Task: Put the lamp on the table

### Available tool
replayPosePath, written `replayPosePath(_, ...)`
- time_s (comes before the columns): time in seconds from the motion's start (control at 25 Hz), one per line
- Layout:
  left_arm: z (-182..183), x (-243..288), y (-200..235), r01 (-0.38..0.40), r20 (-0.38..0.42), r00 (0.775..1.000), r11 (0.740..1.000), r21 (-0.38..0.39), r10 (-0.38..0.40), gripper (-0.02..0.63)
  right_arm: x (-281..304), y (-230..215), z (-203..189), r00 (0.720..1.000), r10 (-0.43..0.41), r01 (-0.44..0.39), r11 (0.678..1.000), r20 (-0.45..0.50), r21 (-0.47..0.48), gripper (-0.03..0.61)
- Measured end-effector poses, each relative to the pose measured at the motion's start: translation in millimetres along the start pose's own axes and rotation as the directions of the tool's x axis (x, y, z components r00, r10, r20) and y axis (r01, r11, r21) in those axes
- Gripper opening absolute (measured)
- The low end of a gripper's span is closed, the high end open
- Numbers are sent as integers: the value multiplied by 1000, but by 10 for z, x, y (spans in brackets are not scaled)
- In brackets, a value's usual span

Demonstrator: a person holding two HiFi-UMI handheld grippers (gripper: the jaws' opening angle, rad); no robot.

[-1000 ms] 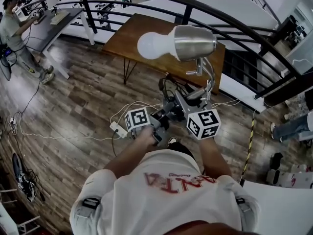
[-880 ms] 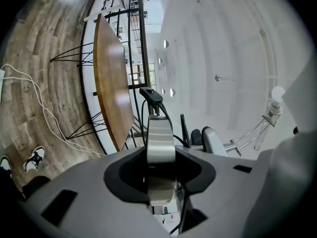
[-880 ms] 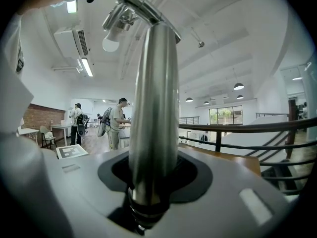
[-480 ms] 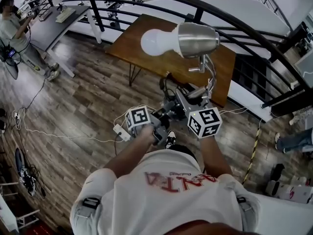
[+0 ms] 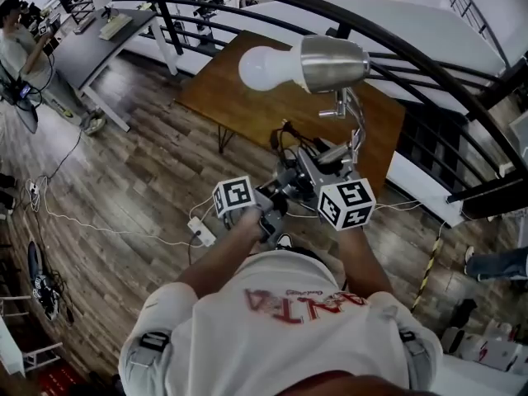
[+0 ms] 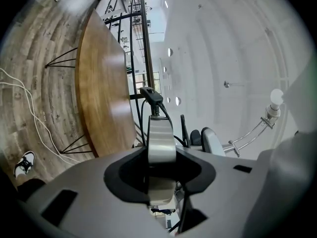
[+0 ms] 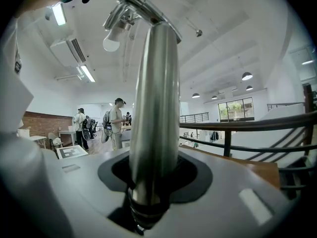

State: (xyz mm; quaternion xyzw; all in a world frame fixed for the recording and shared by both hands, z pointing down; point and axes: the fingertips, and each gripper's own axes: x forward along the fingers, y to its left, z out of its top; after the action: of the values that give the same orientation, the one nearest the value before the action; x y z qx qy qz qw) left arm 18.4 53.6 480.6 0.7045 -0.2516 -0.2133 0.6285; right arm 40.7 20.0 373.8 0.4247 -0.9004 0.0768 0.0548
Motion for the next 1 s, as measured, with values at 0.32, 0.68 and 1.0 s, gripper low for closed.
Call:
replayPosePath(0.32,225,446,183,-68,39,997,998,-9,68,144,290,-515,-96,998,56,-56,998,-5,42,164)
replayPosePath(0.68,355,991,303,-87,1,996,996,-11,87,144,423,-1094,-140,1000,22,-21,997,-6,68,164)
replayPosePath(1.0,602,1485,343,-66,-111,992,998,-13,64,144,625,-1583,-79,996,-91,92,993,-8,75,164)
